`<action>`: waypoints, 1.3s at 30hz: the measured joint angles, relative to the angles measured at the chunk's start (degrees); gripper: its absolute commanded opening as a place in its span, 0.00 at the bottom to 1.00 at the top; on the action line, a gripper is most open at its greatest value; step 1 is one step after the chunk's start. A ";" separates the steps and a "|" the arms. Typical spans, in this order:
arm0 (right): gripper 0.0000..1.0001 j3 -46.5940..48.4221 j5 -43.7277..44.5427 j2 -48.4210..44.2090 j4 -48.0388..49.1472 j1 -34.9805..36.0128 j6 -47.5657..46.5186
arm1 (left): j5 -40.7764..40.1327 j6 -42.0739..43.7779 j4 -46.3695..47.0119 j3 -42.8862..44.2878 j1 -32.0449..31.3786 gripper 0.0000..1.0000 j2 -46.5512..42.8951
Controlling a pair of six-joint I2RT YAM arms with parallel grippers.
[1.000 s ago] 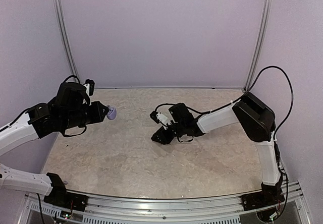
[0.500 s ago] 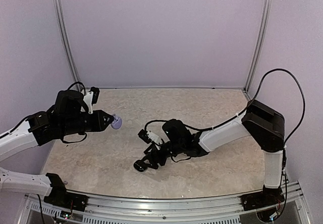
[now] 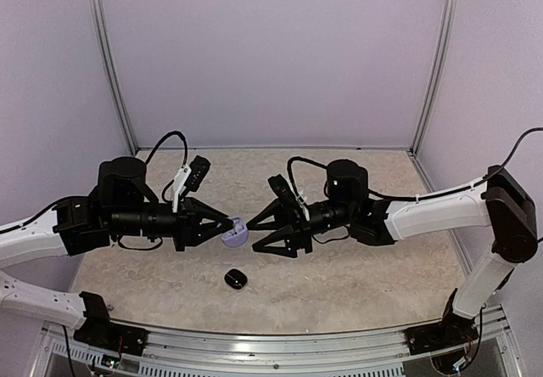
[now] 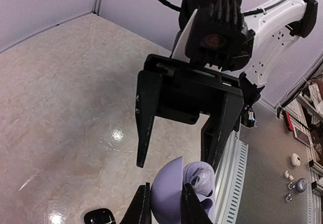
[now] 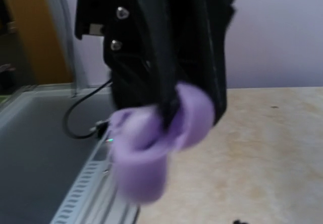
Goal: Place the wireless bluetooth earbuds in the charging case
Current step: Pass from the left arm to the right
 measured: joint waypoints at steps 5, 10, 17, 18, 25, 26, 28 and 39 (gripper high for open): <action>0.53 -1.22 -4.57 0.00 1.53 0.61 0.46 | 3.39 2.12 3.32 1.05 -2.78 0.00 4.57; 0.49 -1.68 -6.97 -0.46 2.29 2.27 0.46 | 4.11 2.73 5.03 1.07 -2.86 0.00 5.22; 0.40 -2.14 -7.10 -0.98 3.74 3.04 1.18 | 4.55 2.84 6.36 1.11 -3.17 0.00 5.25; 0.40 -2.16 -6.99 -0.98 3.87 3.04 1.40 | 4.52 2.84 6.43 1.11 -3.23 0.00 5.25; 0.44 -2.25 -4.92 -0.98 5.25 3.08 3.45 | 3.65 3.02 6.75 1.11 -3.30 0.00 5.25; 0.43 -2.27 -4.74 -0.98 5.46 3.10 3.63 | 3.56 3.08 6.75 1.11 -3.32 0.00 5.25; 0.42 -2.36 -4.13 -0.98 6.03 3.10 4.24 | 3.32 3.17 6.75 1.11 -3.48 0.00 5.31; 0.24 -2.58 -2.27 -0.98 7.23 3.13 5.60 | 1.99 3.69 6.86 1.36 -4.31 0.00 6.58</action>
